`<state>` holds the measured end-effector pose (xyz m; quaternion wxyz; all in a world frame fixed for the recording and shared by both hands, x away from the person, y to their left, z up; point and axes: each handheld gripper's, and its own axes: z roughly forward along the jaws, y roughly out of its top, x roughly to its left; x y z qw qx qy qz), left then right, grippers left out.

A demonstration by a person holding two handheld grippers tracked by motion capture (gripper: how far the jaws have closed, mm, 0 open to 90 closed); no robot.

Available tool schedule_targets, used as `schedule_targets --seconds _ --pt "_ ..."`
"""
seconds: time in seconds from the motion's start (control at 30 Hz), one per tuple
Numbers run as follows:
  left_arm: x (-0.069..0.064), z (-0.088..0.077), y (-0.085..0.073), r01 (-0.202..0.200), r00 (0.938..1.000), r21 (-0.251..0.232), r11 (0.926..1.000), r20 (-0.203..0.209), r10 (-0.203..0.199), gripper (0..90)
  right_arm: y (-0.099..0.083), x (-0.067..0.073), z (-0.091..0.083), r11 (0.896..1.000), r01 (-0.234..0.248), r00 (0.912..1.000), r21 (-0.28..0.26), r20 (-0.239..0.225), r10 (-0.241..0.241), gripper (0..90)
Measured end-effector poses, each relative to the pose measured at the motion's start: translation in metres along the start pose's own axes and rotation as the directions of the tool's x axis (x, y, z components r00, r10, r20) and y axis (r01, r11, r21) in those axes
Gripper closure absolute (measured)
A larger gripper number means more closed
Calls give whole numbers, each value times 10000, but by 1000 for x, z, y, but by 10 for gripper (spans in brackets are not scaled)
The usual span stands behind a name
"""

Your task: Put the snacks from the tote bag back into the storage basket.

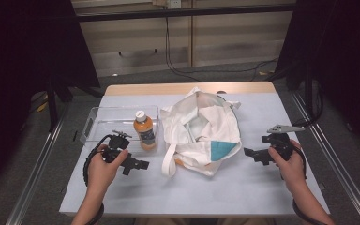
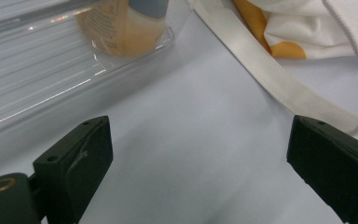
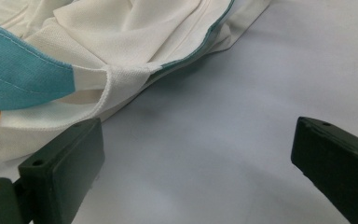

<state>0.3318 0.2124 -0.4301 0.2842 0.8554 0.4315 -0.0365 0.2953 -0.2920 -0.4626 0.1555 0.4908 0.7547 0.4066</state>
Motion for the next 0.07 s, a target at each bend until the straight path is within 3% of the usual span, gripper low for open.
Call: schedule_targets --seconds 0.07 --pt "0 2 -2 117 9999 -159 9998 35 -116 70 0 0 0 10000 -1 10000 6 -16 1 25"
